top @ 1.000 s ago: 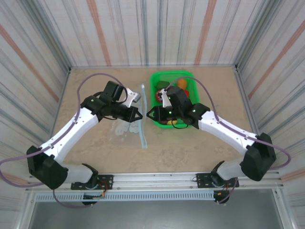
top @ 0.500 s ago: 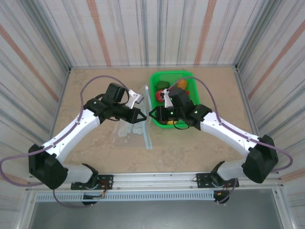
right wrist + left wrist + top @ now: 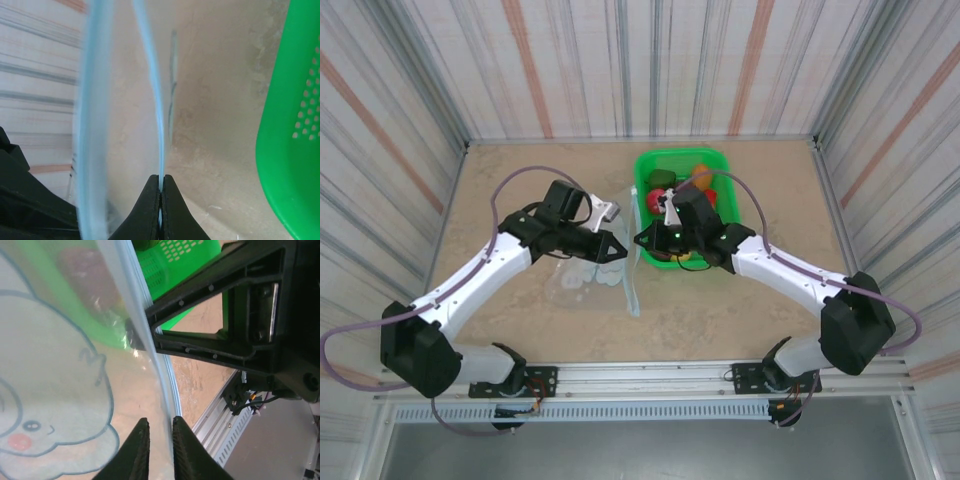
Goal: Place the food in the zip-top bag and seal the zipper
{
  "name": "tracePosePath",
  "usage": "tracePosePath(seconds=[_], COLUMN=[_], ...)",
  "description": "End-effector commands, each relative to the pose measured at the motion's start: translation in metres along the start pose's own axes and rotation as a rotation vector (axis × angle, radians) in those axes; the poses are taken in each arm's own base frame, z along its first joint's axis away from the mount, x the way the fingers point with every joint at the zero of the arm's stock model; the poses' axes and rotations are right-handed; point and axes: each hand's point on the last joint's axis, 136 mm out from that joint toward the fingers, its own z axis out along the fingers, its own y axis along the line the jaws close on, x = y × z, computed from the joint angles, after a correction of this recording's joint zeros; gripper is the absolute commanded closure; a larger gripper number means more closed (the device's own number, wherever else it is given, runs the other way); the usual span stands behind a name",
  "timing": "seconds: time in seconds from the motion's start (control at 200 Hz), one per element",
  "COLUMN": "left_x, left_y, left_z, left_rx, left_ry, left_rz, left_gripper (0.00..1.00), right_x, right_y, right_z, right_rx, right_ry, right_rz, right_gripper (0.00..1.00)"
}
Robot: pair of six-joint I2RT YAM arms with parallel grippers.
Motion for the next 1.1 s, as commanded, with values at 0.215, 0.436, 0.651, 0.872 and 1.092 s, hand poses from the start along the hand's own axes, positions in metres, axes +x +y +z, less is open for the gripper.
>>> tracePosePath(seconds=[0.215,0.436,0.651,0.872,1.092], left_x=[-0.002,-0.009,-0.012,-0.009,-0.011], left_y=[0.010,0.004,-0.017,-0.016,-0.005], left_z=[-0.005,-0.020,-0.033,-0.011,-0.003], left_rx=[-0.063,-0.118,-0.053,-0.041,-0.102], left_ry=[-0.079,-0.136,-0.172,-0.128,-0.119], left_rz=[-0.032,0.021,0.046,0.033,0.030], left_gripper=[0.84,0.72,0.55,0.55,0.62], right_x=[-0.008,-0.006,-0.003,0.000,0.001], right_y=[0.016,0.018,0.023,0.031,0.039], right_z=[-0.010,-0.011,-0.012,-0.012,-0.016], right_rx=[-0.044,-0.013,-0.027,-0.039,-0.065], right_ry=[-0.100,-0.117,-0.106,-0.099,-0.100], right_rz=[0.100,0.087,0.089,0.083,0.077], right_gripper=[1.00,1.00,1.00,1.00,1.00])
